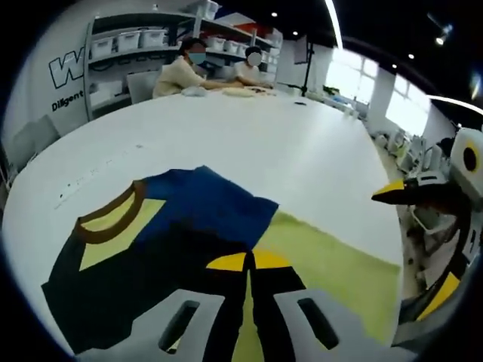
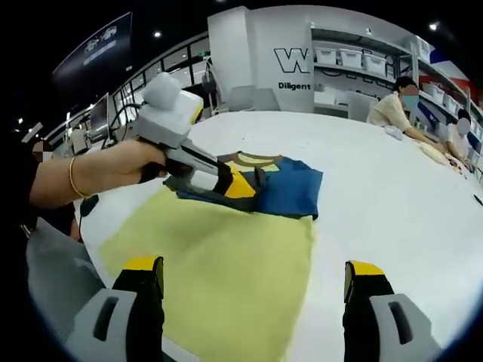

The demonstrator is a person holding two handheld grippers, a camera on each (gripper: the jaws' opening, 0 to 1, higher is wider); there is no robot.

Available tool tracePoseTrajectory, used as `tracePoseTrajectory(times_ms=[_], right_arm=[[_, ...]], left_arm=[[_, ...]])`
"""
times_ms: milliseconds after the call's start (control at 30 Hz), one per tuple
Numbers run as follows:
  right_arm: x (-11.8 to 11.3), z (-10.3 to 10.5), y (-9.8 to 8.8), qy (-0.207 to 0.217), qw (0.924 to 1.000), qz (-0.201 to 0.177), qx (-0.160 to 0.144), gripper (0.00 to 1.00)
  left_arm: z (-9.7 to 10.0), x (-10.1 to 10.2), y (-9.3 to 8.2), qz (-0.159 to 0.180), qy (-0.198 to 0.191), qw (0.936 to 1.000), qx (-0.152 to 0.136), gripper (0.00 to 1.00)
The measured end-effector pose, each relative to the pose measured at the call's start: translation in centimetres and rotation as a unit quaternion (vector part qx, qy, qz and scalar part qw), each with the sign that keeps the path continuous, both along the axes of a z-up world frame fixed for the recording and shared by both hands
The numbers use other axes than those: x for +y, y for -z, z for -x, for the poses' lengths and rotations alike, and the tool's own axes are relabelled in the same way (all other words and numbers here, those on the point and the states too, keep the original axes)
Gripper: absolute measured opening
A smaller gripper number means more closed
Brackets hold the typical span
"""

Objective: Fold the garment on the visible template until the final outline fits inside the template.

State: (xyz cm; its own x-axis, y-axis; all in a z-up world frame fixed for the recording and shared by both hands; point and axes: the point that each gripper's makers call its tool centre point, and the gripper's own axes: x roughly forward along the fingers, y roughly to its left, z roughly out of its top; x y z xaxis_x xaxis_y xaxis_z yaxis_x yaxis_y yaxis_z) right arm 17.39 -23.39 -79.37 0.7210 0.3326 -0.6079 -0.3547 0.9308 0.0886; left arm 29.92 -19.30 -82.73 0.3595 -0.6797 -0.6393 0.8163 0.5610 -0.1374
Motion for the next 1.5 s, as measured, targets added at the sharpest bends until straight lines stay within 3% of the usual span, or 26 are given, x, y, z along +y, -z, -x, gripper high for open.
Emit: tracePoseTrajectory(times_ms=[133,267,367,400,433,667,800,1100,1500], right_arm=[[-0.1,0.0,0.1,0.003,1.0,0.0,0.002,0.99],[-0.1,-0.1,0.1,0.003,1.0,-0.002,0.001,0.99],[0.0,-0.2,0.1,0.001,1.0,-0.002,0.0,0.99],[0.1,-0.3,0.0,0.001,1.0,-0.004,-0.001,0.99],[0.1,-0.3,0.0,0.001,1.0,-0.005,-0.001,0.99],[0.7,-0.5,-0.1,-0.008,0.9999,-0.008,0.0,0.99],[0.8,-0.5,-0.2,-0.011,0.9999,-0.008,0.0,0.99],[1.1,-0.2,-0.3,-0.014,0.9998,-0.014,0.0,0.99],[1.5,0.1,-0.5,-0.017,0.9998,-0.014,-0.001,0.99]], left_arm=[[0.3,-0.4,0.0,0.014,-0.005,0.9998,0.013,0.1],[-0.4,1.0,-0.5,-0.003,-0.011,0.9998,-0.014,0.21],[-1.3,2.2,-0.8,0.005,-0.053,0.9986,0.002,0.5],[-1.9,2.7,-1.2,-0.001,-0.06,0.9981,-0.016,0.66],[-2.2,3.1,-1.4,-0.006,-0.061,0.9977,-0.027,0.74],[-3.1,4.7,-2.4,0.008,-0.091,0.9954,-0.029,0.99],[-3.5,5.8,-2.7,0.003,-0.101,0.9941,-0.04,0.99],[-3.6,8.9,-2.9,0.009,-0.134,0.9904,-0.03,0.99],[-4.3,15.4,-3.0,0.003,-0.2,0.9793,-0.027,0.96]])
